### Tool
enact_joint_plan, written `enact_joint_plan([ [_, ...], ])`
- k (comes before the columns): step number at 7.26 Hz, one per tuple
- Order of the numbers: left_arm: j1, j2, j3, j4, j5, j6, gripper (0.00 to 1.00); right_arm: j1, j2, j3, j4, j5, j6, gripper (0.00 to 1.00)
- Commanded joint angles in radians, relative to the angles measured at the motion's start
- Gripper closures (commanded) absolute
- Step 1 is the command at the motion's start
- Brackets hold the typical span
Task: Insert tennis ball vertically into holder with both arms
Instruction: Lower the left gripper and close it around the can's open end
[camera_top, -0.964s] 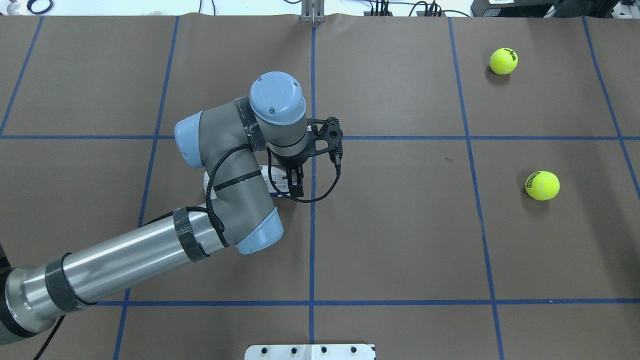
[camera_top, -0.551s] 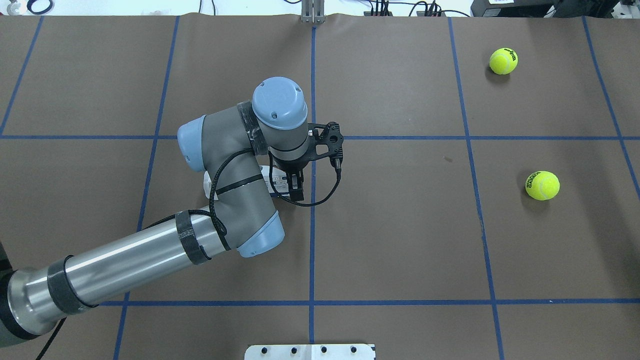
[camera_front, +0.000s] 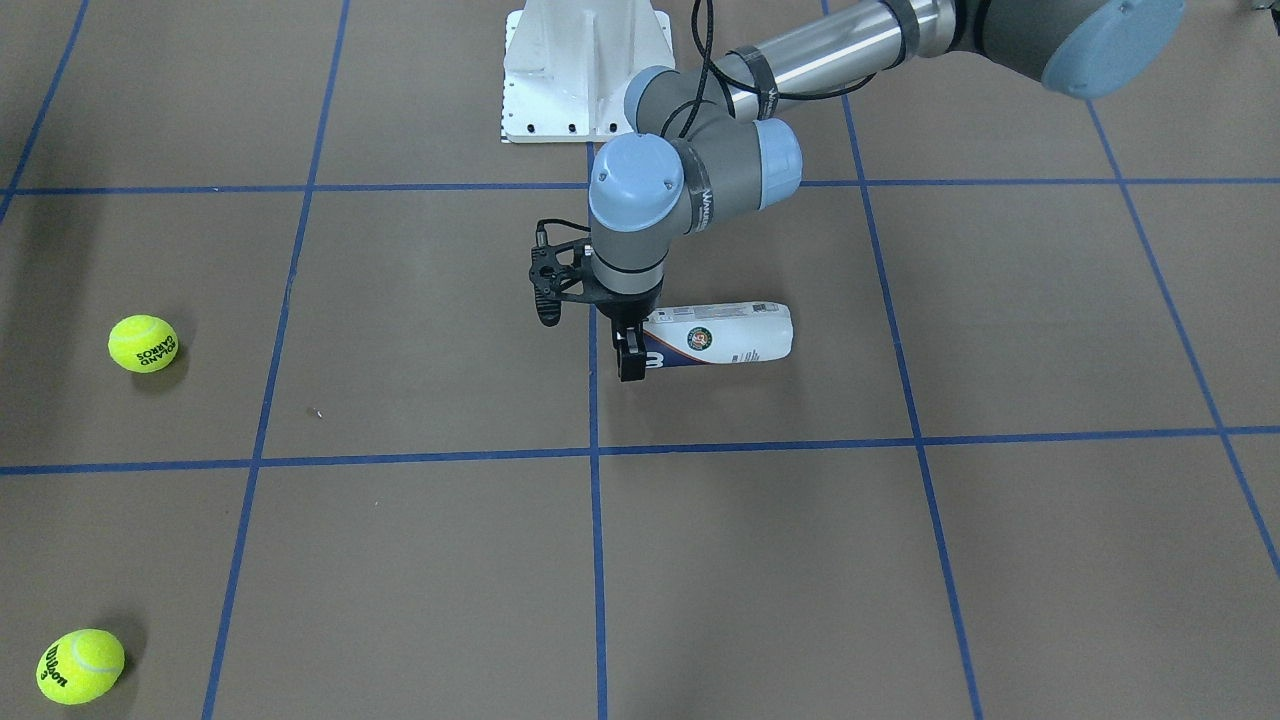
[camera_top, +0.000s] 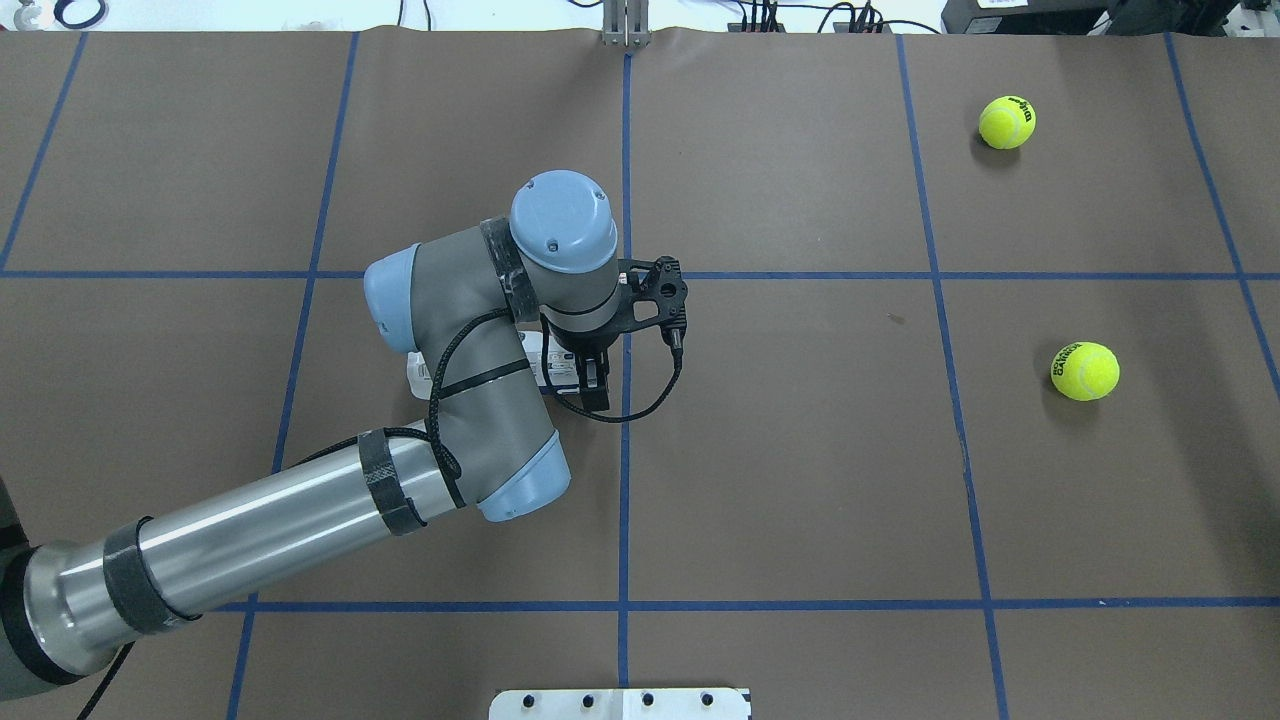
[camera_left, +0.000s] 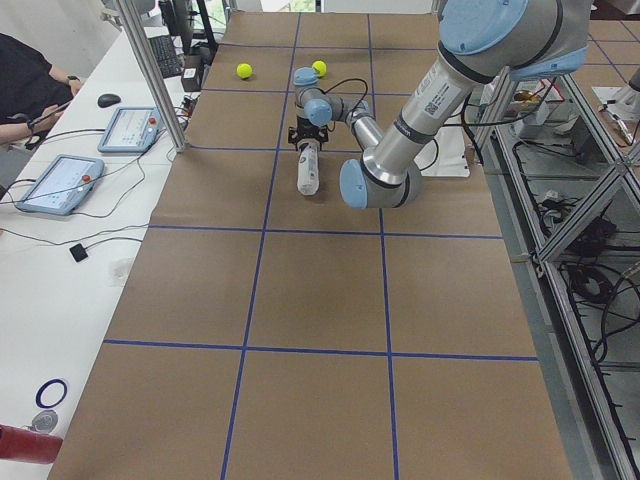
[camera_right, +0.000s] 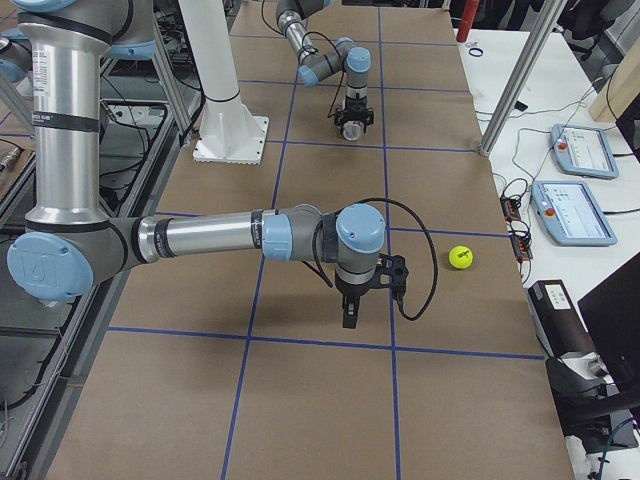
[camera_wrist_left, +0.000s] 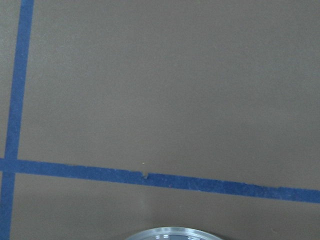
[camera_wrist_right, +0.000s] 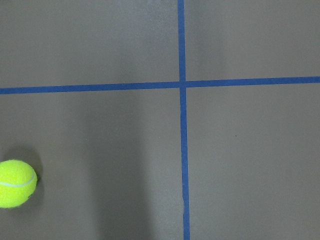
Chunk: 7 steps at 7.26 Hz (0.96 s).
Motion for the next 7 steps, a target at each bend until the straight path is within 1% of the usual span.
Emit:
enact_joint_plan([
  [1, 0.003, -0.002, 0.012, -0.025, 0.0, -0.005, 0.0, 0.0, 0.0, -0.001, 0.0, 0.0, -0.001, 0.01],
  [3, 0.003, 0.0, 0.012, -0.023, 0.0, -0.005, 0.02, 0.0, 0.0, 0.0, 0.0, 0.0, -0.001, 0.01],
  [4, 0.003, 0.0, 0.012, -0.023, 0.0, -0.005, 0.07, 0.0, 0.0, 0.0, 0.0, 0.002, -0.001, 0.01],
  [5, 0.003, 0.0, 0.011, -0.022, 0.0, -0.008, 0.36, 0.0, 0.0, 0.0, 0.002, 0.002, 0.001, 0.01],
  [6, 0.002, 0.0, 0.008, -0.022, 0.002, -0.007, 0.39, 0.0, 0.0, 0.003, 0.002, 0.002, 0.001, 0.01],
  [7, -0.001, -0.002, -0.001, -0.022, 0.002, -0.007, 0.39, 0.0, 0.002, 0.003, 0.002, 0.002, 0.001, 0.01],
])
